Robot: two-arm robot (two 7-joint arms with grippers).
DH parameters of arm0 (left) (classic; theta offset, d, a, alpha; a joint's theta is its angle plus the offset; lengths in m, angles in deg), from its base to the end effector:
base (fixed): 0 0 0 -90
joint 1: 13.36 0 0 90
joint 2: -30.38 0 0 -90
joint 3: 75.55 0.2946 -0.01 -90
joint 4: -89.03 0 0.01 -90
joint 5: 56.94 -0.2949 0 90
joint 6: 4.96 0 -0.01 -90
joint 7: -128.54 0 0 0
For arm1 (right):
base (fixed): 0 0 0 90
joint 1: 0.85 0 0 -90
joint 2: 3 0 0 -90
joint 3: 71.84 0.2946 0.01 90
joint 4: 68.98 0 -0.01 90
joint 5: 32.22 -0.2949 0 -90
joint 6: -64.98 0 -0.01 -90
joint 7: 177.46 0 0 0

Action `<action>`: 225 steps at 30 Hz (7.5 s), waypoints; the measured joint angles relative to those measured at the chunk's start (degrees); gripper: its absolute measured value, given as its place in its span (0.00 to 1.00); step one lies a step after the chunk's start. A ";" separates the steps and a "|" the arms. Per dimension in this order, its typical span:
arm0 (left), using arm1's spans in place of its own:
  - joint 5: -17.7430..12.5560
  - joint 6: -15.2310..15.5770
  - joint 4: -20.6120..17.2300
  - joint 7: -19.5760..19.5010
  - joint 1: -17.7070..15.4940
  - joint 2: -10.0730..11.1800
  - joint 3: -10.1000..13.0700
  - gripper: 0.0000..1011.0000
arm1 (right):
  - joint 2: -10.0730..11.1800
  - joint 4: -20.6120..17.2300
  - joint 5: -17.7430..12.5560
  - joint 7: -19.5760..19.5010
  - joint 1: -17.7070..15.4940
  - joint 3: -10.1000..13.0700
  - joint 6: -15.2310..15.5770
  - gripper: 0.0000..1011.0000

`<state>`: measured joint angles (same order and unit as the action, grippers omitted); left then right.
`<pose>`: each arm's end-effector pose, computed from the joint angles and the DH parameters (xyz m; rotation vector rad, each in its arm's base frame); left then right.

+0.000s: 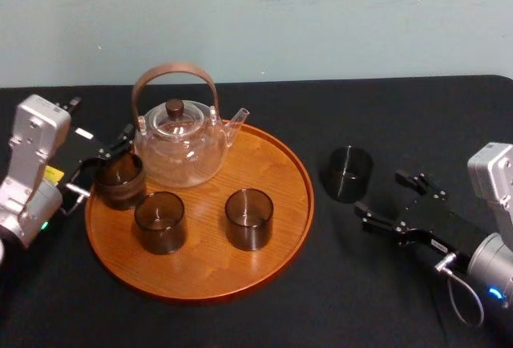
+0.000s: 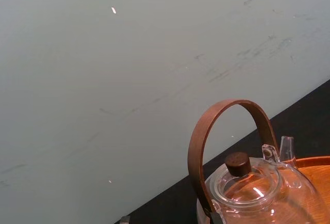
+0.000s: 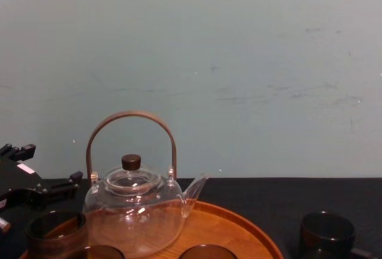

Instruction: Pick up the glass from the table and place it on the tray.

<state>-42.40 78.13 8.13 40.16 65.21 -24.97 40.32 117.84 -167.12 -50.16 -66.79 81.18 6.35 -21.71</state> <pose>0.3457 0.0890 -0.3034 0.3046 -0.2852 1.2478 0.2679 -0.0790 -0.2978 -0.2589 0.0113 -0.9487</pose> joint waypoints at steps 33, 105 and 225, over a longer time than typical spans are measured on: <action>0.00 0.00 0.00 0.00 0.00 0.00 0.00 0.99 | -5.79 14.21 4.02 0.24 11.08 -2.87 0.97 0.99; 0.00 0.00 0.00 0.00 0.00 0.00 0.00 0.99 | -9.83 25.06 5.88 2.21 19.79 -6.21 -2.03 0.99; 0.00 0.00 0.00 0.00 0.00 0.00 0.00 0.99 | -15.23 30.25 8.75 5.81 29.00 -15.17 -6.02 0.90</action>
<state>-42.39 78.13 8.13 40.16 65.21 -24.97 40.32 102.61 -136.86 -41.41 -60.98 110.18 -8.82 -27.73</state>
